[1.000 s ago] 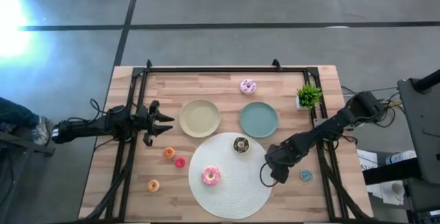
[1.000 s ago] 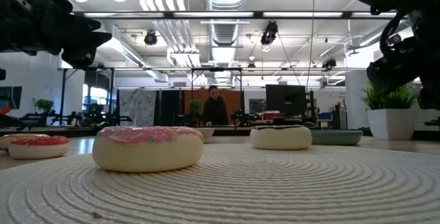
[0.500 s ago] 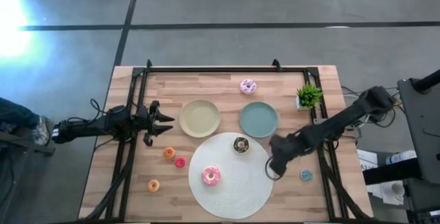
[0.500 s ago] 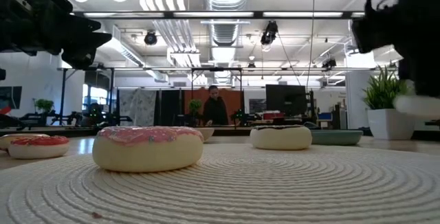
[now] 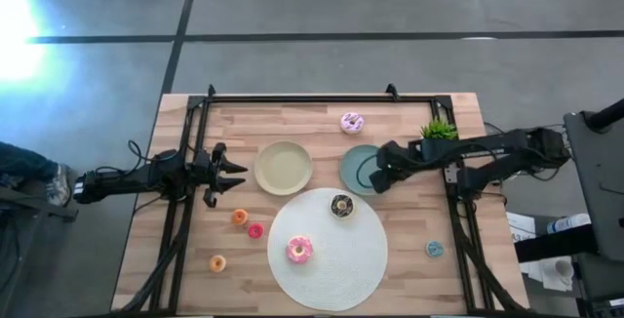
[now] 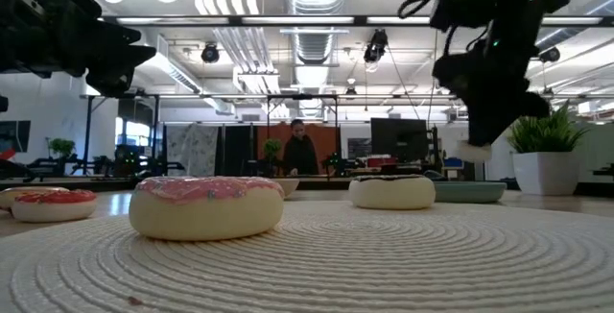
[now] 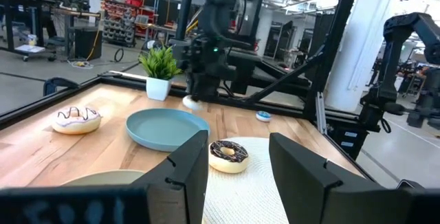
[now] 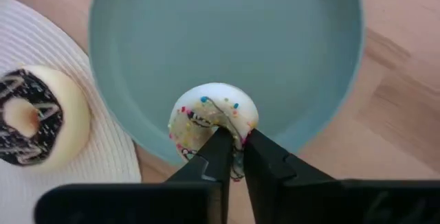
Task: Pick & Place donuts
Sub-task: Put the small yellow donut on the light blue plate
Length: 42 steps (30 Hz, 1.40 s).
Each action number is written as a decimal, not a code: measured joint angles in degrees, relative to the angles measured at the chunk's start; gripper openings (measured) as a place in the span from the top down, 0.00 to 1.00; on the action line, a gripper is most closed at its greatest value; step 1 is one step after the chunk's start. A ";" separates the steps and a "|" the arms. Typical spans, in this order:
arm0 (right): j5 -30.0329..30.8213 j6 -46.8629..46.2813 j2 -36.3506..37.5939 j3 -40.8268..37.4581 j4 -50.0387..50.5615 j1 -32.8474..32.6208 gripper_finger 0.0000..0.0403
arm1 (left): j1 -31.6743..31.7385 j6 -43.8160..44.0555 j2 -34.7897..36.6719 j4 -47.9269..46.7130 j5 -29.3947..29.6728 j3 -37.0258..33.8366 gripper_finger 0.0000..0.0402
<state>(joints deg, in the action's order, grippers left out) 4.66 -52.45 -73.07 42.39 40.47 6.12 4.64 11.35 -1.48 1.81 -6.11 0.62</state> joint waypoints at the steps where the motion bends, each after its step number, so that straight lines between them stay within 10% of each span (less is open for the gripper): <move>1: -0.97 1.20 -0.55 0.00 -0.51 0.72 0.90 | 0.00 0.00 0.00 -0.01 0.00 0.00 0.68; 11: -4.39 7.08 -7.85 0.44 -1.41 0.70 0.62 | 0.00 0.00 0.00 -0.10 0.00 0.00 0.68; 16: 4.29 8.23 -6.25 2.02 -0.51 -2.19 0.55 | 0.01 0.00 0.00 -0.12 0.00 0.00 0.68; 25: 12.52 11.76 -7.91 2.01 0.51 -6.35 0.54 | -0.02 0.00 0.00 -0.12 0.00 0.00 0.68; 42: 9.40 16.04 -9.03 4.14 -0.25 -7.09 0.57 | 0.01 -0.11 0.00 -0.07 0.05 0.00 0.68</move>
<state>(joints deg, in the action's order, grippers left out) 14.06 -36.41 -82.09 46.53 40.22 -0.97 4.64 11.25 -1.48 1.74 -6.06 0.62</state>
